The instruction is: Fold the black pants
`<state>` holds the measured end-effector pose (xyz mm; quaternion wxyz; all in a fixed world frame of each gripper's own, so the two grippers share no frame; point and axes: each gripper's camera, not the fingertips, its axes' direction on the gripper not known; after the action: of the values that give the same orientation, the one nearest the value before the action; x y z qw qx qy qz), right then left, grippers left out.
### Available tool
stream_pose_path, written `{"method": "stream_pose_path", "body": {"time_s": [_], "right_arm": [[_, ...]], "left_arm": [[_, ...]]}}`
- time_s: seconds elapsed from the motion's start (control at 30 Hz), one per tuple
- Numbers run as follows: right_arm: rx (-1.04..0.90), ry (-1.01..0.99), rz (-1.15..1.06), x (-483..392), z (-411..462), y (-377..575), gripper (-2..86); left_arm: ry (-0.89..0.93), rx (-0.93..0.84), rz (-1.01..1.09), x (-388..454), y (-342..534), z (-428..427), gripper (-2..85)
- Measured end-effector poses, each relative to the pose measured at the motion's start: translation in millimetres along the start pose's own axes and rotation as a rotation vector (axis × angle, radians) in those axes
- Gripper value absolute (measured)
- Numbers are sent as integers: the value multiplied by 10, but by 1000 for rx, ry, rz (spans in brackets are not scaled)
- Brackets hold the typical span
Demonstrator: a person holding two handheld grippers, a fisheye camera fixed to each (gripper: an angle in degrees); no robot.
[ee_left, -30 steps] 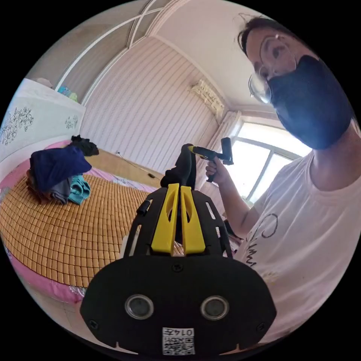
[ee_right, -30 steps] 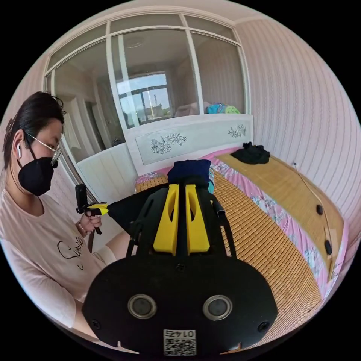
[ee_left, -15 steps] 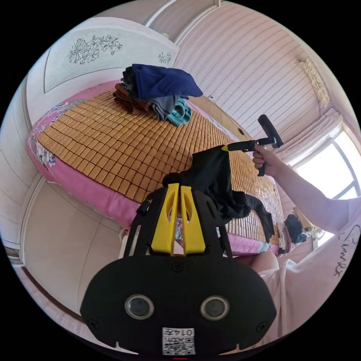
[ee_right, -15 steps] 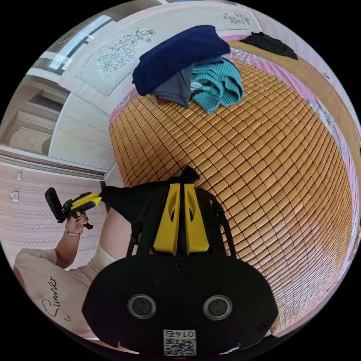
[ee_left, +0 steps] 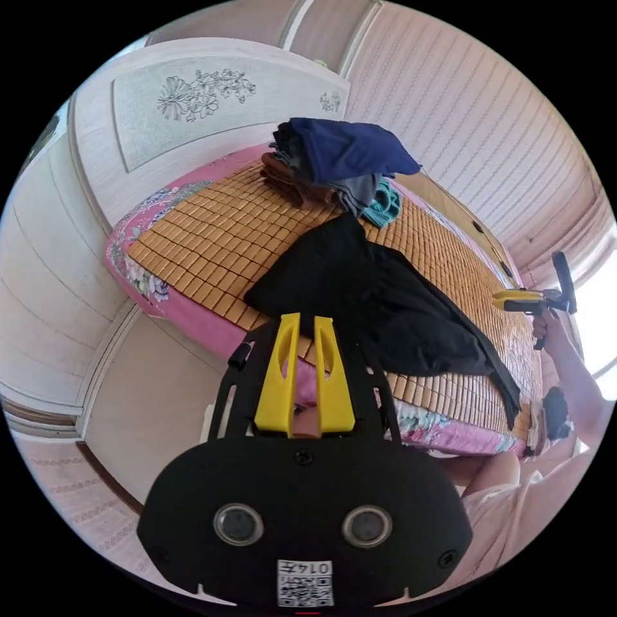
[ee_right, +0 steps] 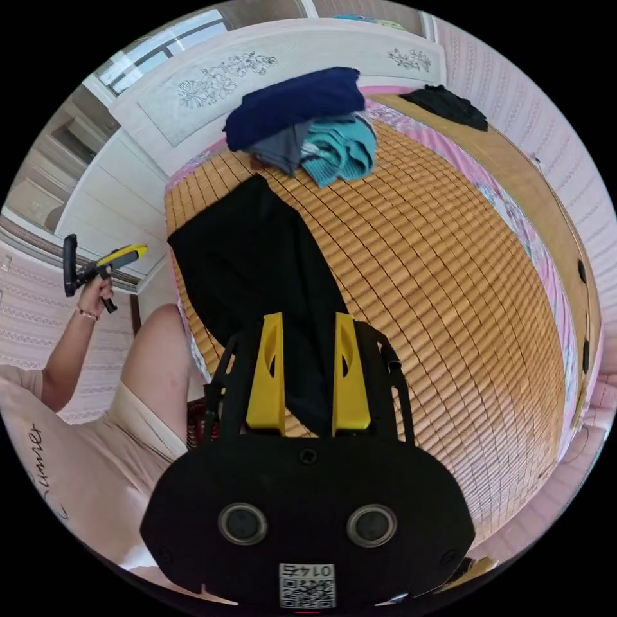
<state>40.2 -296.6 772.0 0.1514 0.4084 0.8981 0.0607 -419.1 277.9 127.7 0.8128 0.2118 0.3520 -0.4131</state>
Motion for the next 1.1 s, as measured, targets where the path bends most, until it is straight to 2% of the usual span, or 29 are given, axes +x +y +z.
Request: {"method": "stream_pose_path", "body": {"time_s": [0.17, 0.27, 0.43, 0.57, 0.63, 0.73, 0.83, 0.97, 1.1], "right_arm": [[-136, 163, 383, 318, 336, 1992, 117], [-175, 220, 543, 267, 540, 2762, 125], [-177, 260, 677, 202, 1028, 3289, 134], [-9, 180, 828, 219, 1129, 3591, 107], [86, 208, 853, 187, 1081, 3705, 107], [85, 320, 923, 274, 1245, 3857, 112], [66, 177, 981, 518, 1636, 4043, 107], [29, 226, 886, 507, 1877, 4127, 22], [105, 188, 832, 604, 1664, 4306, 8]], "left_arm": [[174, -129, 290, 1215, 349, 788, 50], [225, -227, 416, 1870, 529, 1369, 56], [162, -310, 599, 2680, 709, 2206, 61], [71, -371, 693, 2867, 916, 2608, 61], [52, -381, 732, 2831, 1060, 2714, 57], [47, -391, 730, 2708, 1192, 2837, 45], [48, -407, 723, 2617, 1294, 2960, 27], [54, -400, 706, 2489, 1446, 3064, -2], [80, -383, 753, 2317, 1653, 2973, -8]]}}
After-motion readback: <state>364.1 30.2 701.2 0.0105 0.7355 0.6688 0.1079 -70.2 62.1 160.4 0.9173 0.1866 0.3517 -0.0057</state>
